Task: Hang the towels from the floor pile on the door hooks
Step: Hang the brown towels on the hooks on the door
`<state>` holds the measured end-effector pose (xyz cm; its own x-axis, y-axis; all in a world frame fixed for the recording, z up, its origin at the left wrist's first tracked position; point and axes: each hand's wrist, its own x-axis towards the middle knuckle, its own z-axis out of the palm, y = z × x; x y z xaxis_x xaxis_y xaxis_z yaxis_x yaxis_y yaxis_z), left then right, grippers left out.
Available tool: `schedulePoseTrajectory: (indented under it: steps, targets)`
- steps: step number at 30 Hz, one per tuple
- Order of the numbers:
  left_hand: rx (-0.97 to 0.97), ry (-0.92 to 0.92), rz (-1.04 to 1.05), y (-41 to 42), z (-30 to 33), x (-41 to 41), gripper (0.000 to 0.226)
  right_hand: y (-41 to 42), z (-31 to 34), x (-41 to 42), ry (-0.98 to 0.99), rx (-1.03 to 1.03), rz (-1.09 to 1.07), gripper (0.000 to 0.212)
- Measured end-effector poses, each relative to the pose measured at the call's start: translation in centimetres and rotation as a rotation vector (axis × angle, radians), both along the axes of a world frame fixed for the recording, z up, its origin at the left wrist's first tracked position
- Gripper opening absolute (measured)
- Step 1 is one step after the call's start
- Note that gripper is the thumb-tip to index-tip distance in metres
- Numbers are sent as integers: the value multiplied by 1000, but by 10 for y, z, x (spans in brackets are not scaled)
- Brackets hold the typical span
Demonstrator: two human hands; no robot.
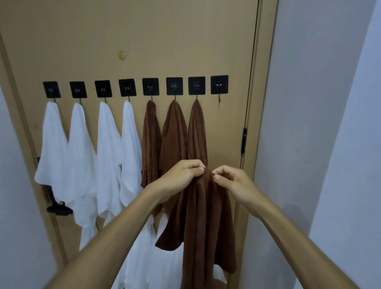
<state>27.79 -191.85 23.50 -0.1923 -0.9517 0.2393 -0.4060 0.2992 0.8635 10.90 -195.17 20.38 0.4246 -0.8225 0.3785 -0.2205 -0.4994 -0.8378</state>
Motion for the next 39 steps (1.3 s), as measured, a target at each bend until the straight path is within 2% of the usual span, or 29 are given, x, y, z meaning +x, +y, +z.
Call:
schedulePoseTrajectory:
  steps: [3, 5, 9, 14, 25, 27, 30, 34, 36, 39]
  targets:
    - [-38, 5, 7, -34, 7, 1, 29, -32, 7, -2, 7, 37, -97, 20]
    - [-86, -68, 16, -57, 13, 1, 27, -52, 12, -1, -67, 38, -200, 23]
    - [-273, -237, 73, -105, 33, 2, 21, -89, 29, 4, -194, -76, -320, 18]
    - [-418, -255, 106, -165, 68, 2, 23, -139, 63, 14, -242, -204, -407, 16]
    - [-539, -199, 349, -304, 133, -5, 25, -273, 152, 29, -50, -348, -674, 8]
    - [-532, -236, 401, -319, 133, -7, 24, -289, 157, 34, 14, -347, -713, 9]
    - [-538, -401, 475, -331, 109, -9, 21, -303, 138, 39, 118, -313, -733, 10]
    - [-504, -386, 403, -329, 76, -18, 24, -299, 110, 45, 60, -257, -687, 10]
    - [-520, -382, 413, -323, 67, -20, 25, -295, 107, 43, 134, -356, -767, 8]
    - [-693, -548, 577, -315, 56, -24, 26, -286, 99, 43, 250, -549, -856, 20]
